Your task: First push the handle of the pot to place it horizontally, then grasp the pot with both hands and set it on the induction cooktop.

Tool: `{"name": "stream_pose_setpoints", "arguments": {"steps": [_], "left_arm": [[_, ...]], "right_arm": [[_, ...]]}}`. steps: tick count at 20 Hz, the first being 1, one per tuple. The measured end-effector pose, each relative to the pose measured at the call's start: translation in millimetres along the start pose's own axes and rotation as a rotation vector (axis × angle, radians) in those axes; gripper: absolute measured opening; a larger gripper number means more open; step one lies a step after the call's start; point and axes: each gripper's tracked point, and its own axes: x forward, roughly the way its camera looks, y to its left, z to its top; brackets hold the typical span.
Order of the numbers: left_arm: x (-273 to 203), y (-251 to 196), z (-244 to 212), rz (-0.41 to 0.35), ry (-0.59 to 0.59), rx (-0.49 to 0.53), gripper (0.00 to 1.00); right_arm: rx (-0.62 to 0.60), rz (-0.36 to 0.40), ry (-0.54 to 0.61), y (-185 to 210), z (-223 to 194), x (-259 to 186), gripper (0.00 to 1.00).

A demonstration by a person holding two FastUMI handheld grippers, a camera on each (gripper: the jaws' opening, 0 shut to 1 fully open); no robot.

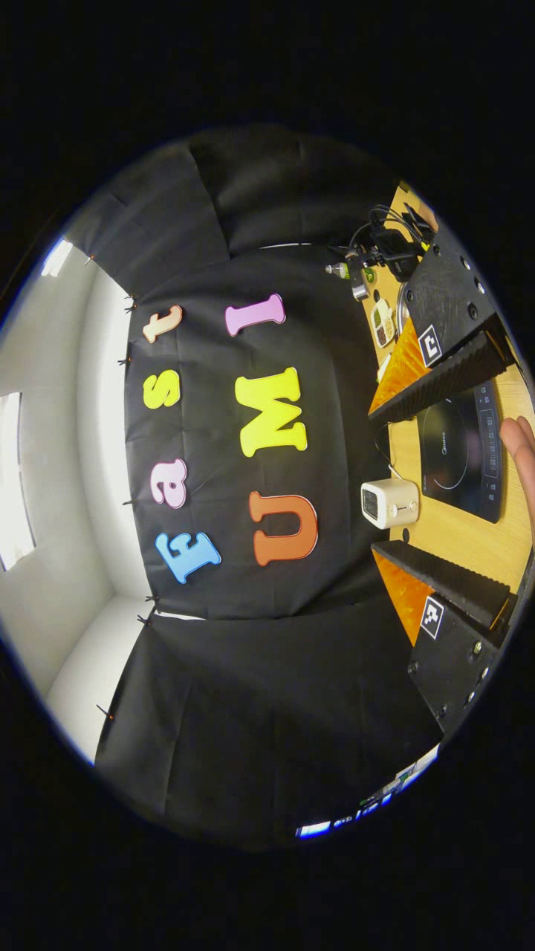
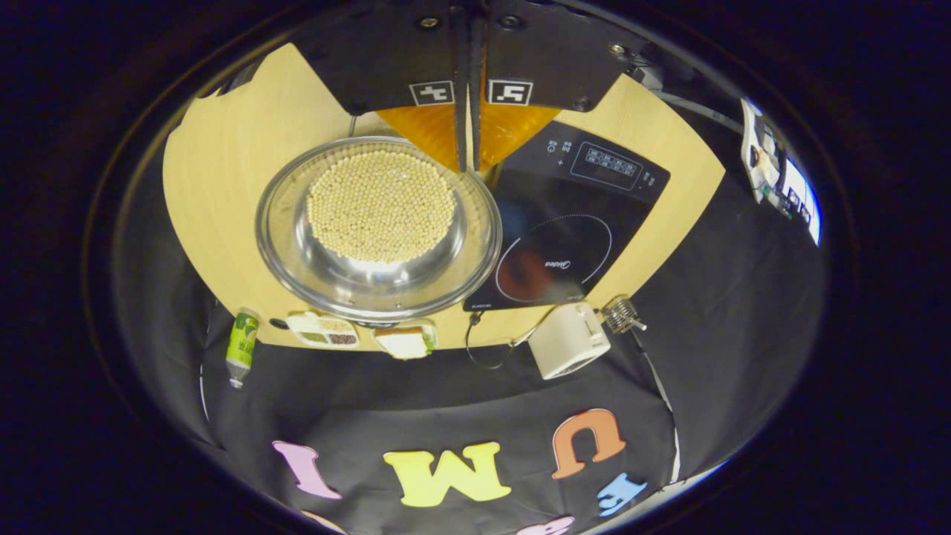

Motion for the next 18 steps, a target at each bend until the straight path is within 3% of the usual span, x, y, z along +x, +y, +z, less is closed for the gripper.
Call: {"name": "stream_pose_setpoints", "arguments": {"steps": [8, 18], "left_arm": [[0.1, -8.4, -6.5, -0.028, 0.008, -0.031, 0.96], [9.2, -13.0, -7.2, -0.020, 0.017, -0.059, 0.96]], "right_arm": [[0.084, 0.008, 0.055, -1.9, -26.5, 17.9, 0.01], [0.001, 0.014, 0.053, -25.9, -33.5, 6.4, 0.04]]}}
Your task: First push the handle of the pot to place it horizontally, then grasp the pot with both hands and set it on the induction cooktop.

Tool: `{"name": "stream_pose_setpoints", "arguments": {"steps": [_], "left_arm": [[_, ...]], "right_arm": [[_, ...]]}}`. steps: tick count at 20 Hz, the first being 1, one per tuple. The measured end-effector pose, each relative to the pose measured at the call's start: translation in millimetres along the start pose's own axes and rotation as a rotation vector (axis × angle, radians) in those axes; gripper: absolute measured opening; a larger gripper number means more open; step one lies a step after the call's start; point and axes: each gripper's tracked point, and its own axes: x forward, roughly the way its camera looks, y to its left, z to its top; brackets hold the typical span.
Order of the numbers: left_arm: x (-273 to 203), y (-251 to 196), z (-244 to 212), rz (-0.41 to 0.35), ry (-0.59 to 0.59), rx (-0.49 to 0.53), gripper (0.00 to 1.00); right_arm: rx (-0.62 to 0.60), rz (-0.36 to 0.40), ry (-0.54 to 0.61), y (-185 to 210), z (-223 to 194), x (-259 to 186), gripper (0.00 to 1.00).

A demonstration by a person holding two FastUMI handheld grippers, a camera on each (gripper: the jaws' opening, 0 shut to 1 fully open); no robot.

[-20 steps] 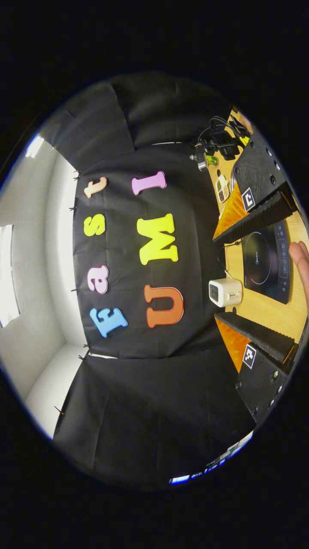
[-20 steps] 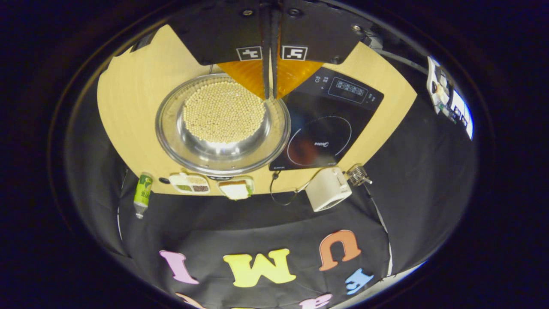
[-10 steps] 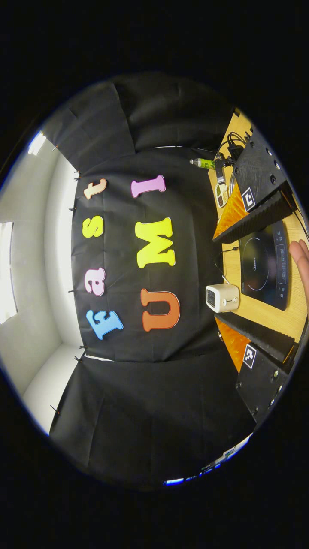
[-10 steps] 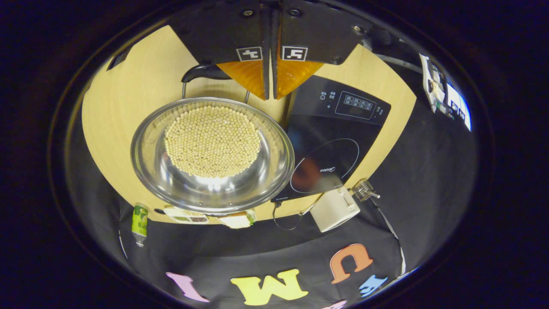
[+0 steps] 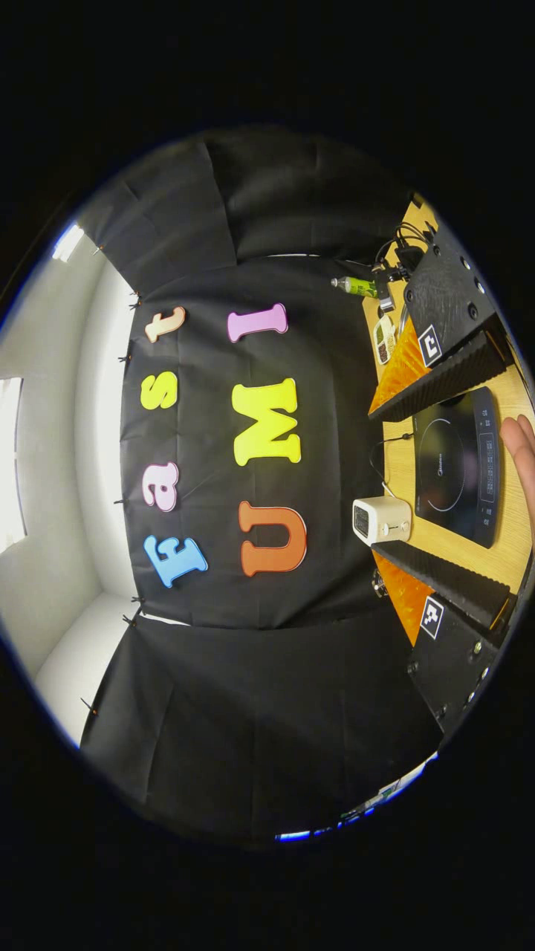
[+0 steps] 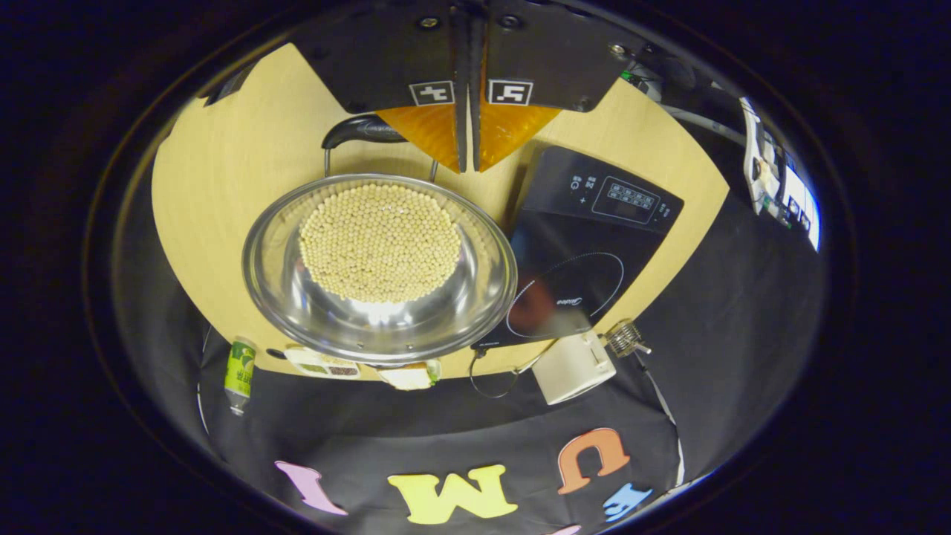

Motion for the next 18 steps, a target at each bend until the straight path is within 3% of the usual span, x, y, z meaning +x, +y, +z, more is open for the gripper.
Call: {"name": "stream_pose_setpoints", "arguments": {"steps": [7, 11, 13, 17, 18], "left_arm": [[15.4, 1.4, 7.5, 0.048, -0.027, -0.005, 0.95], [26.0, -17.7, 12.1, -0.001, -0.050, -0.055, 0.96], [31.6, -18.7, 11.1, -0.004, -0.052, -0.065, 0.96], [36.9, -20.4, 5.0, -0.004, -0.028, -0.061, 0.96], [36.2, -26.4, 2.3, -0.025, -0.016, -0.083, 0.96]], "right_arm": [[-0.018, 0.012, 0.019, -28.5, 3.1, -6.0, 0.04], [-0.055, 0.018, 0.036, -46.0, -1.3, -3.7, 0.00], [-0.072, 0.006, 0.042, -58.3, -1.7, -1.9, 0.04], [-0.095, -0.013, 0.035, -85.3, 3.0, -2.3, 0.00], [-0.089, -0.011, 0.034, -91.3, 5.2, -2.6, 0.04]]}}
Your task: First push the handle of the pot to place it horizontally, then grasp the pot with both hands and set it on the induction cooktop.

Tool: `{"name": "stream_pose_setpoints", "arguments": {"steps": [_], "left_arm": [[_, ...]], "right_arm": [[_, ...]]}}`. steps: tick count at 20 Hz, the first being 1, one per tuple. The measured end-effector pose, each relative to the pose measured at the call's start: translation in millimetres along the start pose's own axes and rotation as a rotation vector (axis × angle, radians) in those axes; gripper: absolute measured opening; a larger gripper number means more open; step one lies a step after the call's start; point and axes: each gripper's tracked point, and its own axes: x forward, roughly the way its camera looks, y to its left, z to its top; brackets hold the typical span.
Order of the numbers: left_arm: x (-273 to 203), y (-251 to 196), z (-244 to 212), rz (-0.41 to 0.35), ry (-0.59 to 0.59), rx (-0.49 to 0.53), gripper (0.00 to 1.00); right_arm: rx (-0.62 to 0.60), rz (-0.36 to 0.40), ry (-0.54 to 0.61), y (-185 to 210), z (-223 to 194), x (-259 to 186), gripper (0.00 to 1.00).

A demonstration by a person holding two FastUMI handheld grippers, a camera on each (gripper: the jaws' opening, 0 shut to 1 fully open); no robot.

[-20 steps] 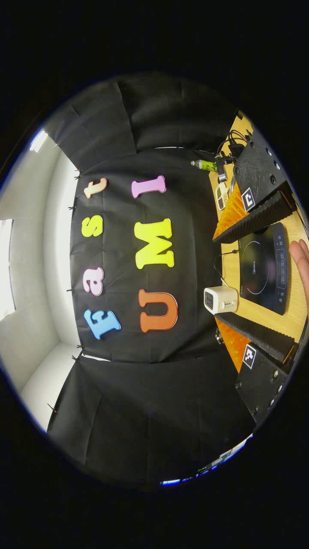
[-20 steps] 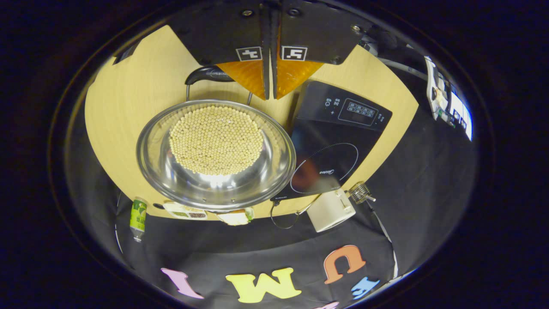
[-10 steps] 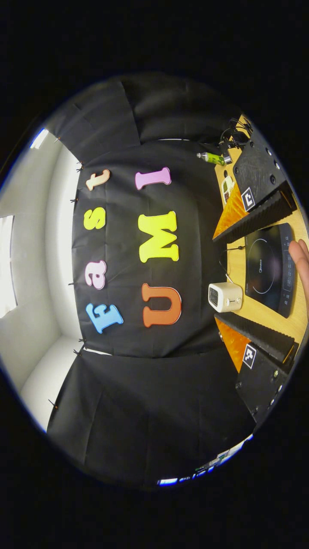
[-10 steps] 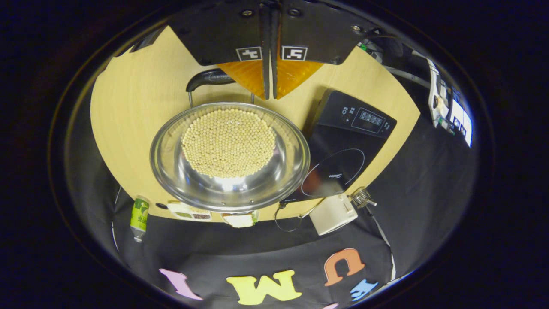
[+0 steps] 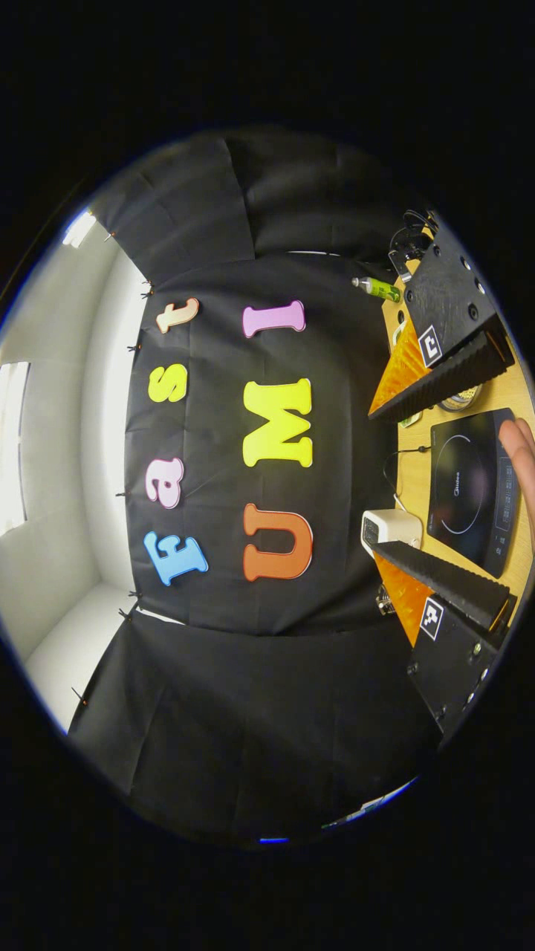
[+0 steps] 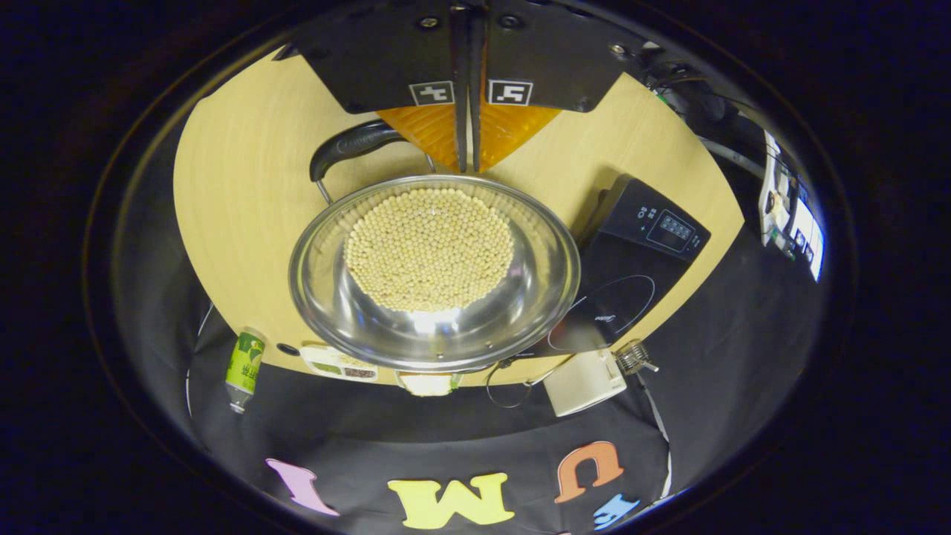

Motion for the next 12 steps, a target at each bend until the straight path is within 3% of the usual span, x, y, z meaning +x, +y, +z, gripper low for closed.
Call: {"name": "stream_pose_setpoints", "arguments": {"steps": [2, 9, 12], "left_arm": [[3.4, -4.5, 2.0, -0.021, 0.002, -0.035, 0.95], [33.8, 3.2, -0.8, 0.035, 0.028, -0.061, 0.96], [44.9, 0.2, -3.5, 0.034, 0.036, -0.081, 0.95]], "right_arm": [[0.010, 0.003, 0.001, -9.7, 2.2, -0.5, 0.04], [0.003, 0.003, 0.012, -46.2, 6.7, 2.7, 0.01], [-0.009, -0.036, 0.021, -68.0, 8.7, 8.8, 0.04]]}}
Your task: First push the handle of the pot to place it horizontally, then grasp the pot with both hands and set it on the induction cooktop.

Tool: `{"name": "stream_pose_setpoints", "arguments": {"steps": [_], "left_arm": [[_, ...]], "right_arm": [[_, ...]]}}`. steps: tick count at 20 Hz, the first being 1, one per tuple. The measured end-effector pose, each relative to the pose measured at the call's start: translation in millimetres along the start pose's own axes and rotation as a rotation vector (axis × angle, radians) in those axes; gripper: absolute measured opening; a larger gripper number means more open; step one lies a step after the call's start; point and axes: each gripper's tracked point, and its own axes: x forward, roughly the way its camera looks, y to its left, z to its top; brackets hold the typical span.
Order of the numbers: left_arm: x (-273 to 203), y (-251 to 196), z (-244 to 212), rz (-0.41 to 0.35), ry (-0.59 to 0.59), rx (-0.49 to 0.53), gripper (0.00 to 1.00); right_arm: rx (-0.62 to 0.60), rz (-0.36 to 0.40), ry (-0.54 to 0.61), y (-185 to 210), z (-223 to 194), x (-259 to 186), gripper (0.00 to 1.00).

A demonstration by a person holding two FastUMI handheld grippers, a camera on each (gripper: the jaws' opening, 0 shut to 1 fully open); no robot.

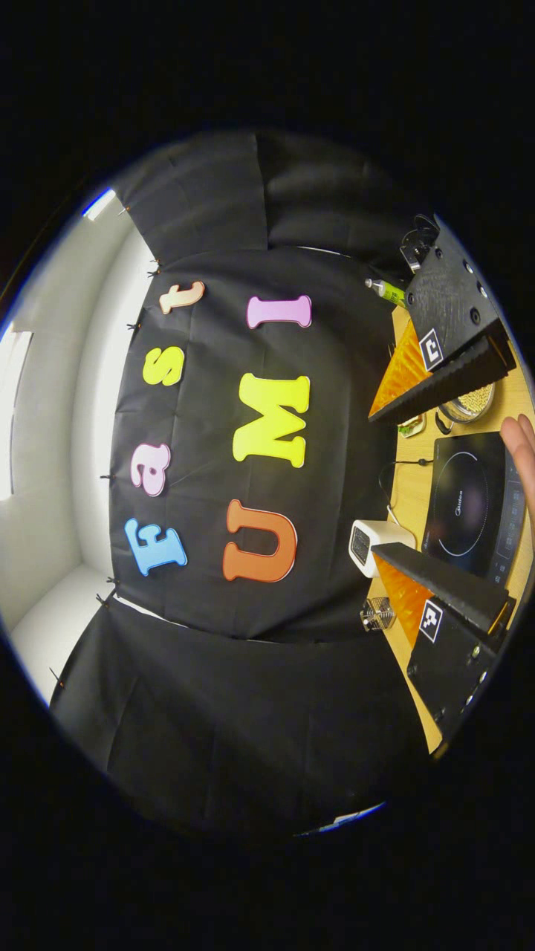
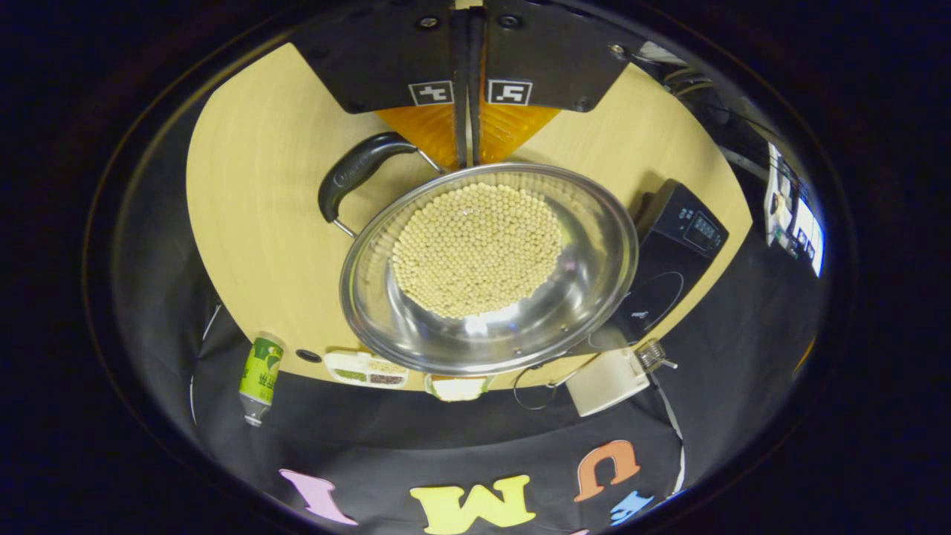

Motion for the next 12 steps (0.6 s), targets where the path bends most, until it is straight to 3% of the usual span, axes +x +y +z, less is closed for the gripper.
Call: {"name": "stream_pose_setpoints", "arguments": {"steps": [8, 9, 12], "left_arm": [[13.8, -6.0, -13.0, -0.017, 0.041, -0.010, 0.94], [16.1, -6.9, -15.4, -0.022, 0.044, -0.012, 0.95], [20.1, -9.9, -16.4, -0.033, 0.041, 0.019, 0.95]], "right_arm": [[-0.069, -0.113, -0.037, -49.4, 24.1, 11.3, 0.04], [-0.073, -0.126, -0.048, -54.3, 27.3, 14.4, 0.00], [-0.081, -0.162, -0.076, -67.4, 37.5, 19.4, 0.04]]}}
